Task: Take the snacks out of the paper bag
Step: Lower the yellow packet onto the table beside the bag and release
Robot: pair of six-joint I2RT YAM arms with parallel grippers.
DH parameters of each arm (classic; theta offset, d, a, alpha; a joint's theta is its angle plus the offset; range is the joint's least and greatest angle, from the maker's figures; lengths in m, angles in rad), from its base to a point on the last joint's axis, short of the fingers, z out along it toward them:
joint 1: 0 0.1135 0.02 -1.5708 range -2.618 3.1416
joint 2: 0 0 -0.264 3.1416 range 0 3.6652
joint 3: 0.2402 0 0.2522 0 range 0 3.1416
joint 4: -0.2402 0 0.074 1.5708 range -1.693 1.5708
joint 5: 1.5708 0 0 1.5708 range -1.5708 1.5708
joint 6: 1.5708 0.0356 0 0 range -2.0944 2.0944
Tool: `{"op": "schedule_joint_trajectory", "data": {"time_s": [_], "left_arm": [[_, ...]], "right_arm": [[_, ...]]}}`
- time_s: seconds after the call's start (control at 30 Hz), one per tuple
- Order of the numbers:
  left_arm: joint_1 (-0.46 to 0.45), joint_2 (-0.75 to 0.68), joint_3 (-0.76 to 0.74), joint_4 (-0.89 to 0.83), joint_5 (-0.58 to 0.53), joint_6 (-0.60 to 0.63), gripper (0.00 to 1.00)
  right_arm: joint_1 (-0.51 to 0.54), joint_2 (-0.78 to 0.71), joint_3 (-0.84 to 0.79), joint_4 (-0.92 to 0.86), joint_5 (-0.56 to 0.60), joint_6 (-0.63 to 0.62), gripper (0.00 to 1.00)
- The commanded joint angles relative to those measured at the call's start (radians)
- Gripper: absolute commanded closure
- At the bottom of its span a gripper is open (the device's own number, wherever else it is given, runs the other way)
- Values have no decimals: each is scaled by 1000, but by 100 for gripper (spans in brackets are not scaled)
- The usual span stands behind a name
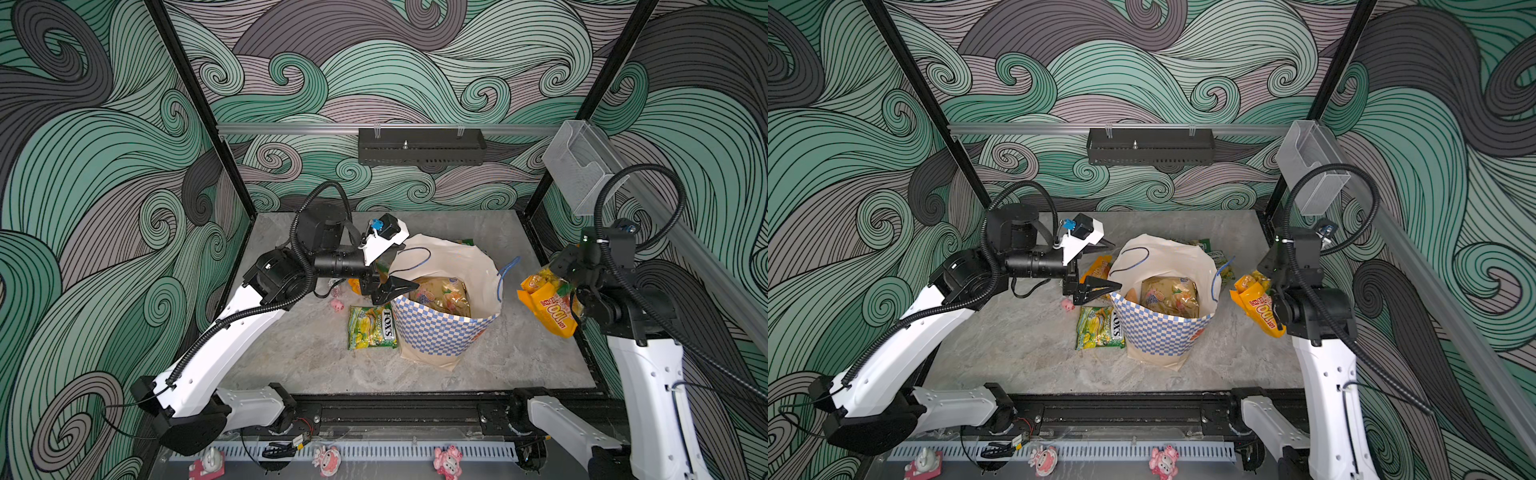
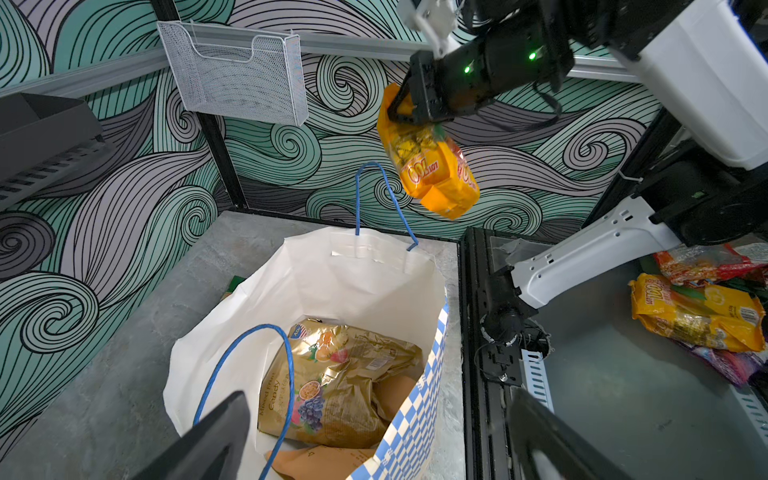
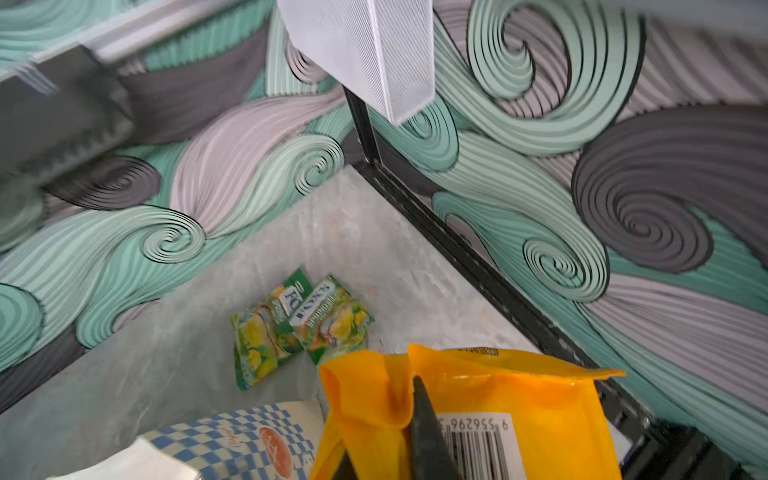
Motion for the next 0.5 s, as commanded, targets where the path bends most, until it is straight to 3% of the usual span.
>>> {"op": "schedule_joint_trajectory", "data": {"time_s": [0.0,0.23,0.47], "left_arm": [[-1,-47,24,-34,-14,25,1],[-2,-90,6,-64,-76,39,1],[-1,-97,31,-113,-137,36,1]], "right_arm": [[-52,-16,-87,65,-105,112,100],[-142,8,-309,188,-262,169,100],[-206,67,-491,388,-430,85,100]]}}
